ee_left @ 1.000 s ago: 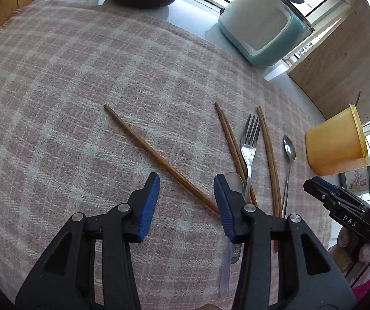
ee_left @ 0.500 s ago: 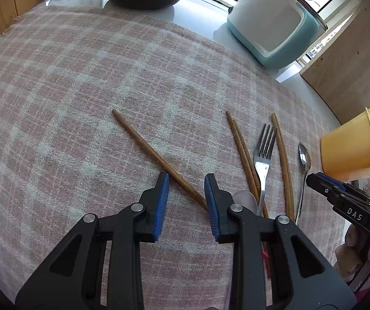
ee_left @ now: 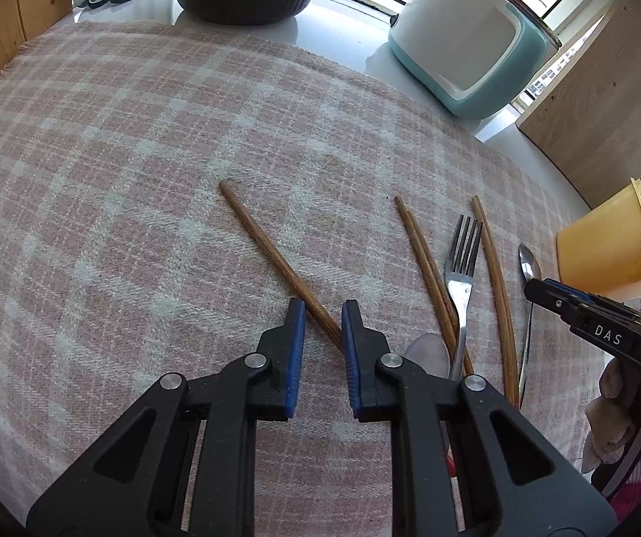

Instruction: Organize utensils

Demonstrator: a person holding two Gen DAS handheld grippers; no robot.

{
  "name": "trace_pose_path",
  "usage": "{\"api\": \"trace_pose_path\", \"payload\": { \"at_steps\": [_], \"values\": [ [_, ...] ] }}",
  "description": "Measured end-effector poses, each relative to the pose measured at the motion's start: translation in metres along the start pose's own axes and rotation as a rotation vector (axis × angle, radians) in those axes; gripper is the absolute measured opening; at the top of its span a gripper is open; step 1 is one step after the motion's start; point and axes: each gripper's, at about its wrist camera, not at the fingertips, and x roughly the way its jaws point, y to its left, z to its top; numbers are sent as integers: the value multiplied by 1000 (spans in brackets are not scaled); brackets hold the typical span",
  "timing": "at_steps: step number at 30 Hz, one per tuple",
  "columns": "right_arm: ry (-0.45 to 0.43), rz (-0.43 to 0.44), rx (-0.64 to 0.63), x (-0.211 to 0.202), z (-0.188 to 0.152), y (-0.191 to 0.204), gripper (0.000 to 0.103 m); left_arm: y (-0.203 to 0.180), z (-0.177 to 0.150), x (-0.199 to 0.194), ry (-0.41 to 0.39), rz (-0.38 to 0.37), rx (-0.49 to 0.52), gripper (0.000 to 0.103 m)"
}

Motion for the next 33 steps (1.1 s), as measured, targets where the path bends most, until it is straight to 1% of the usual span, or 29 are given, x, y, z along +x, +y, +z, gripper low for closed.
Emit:
{"api": "trace_pose_path", "payload": {
  "at_steps": [2, 4, 5, 6, 12, 13, 14, 15, 17, 22, 27, 29, 30, 31, 32, 33],
  "values": [
    [5, -4, 3, 3, 2, 0, 30, 1, -1, -3, -5, 5, 5, 12],
    [8, -5, 6, 5, 3, 0, 30, 2, -3, -7, -13, 5, 8, 4],
    [9, -7, 5, 6, 4, 1, 30, 2, -4, -9, -13, 5, 11, 3],
    [9, -7, 2, 6, 3, 2, 27, 3, -4, -9, -12, 5, 12, 3],
    [8, 8, -9, 7, 2, 9, 25, 5, -7, -12, -12, -3, 14, 2],
    [7, 13, -10, 5, 1, 9, 19, 6, -8, -12, -11, -4, 14, 2],
    [10, 19, -11, 6, 0, 10, 9, 7, -8, -13, -11, -4, 12, 2],
    [15, 33, -9, 6, 0, 11, 4, 8, -8, -13, -11, -5, 9, 1],
    [12, 44, -14, 4, -1, 13, 4, 10, -9, -13, -10, -5, 6, 2],
    [6, 27, -32, 4, 1, 17, 4, 11, -10, -14, -7, -4, 6, 1],
    [-6, 22, 2, 3, 4, 7, 4, 10, -9, -17, -9, -24, 7, 2],
    [-2, 39, 20, 4, 5, 2, 5, 11, -8, -18, -11, -35, 3, 1],
    [1, 51, 33, 5, 6, -1, 7, 11, -7, -19, -13, -42, 1, 1],
    [3, 66, 49, 5, 6, -4, 14, 11, -7, -19, -15, -46, -1, 2],
    [5, 76, 66, 6, 6, -8, 18, 11, -6, -19, -13, -50, -3, 2],
    [4, 79, 82, 7, 6, -10, 26, 11, -6, -19, -10, -54, -4, 2]
  ]
}}
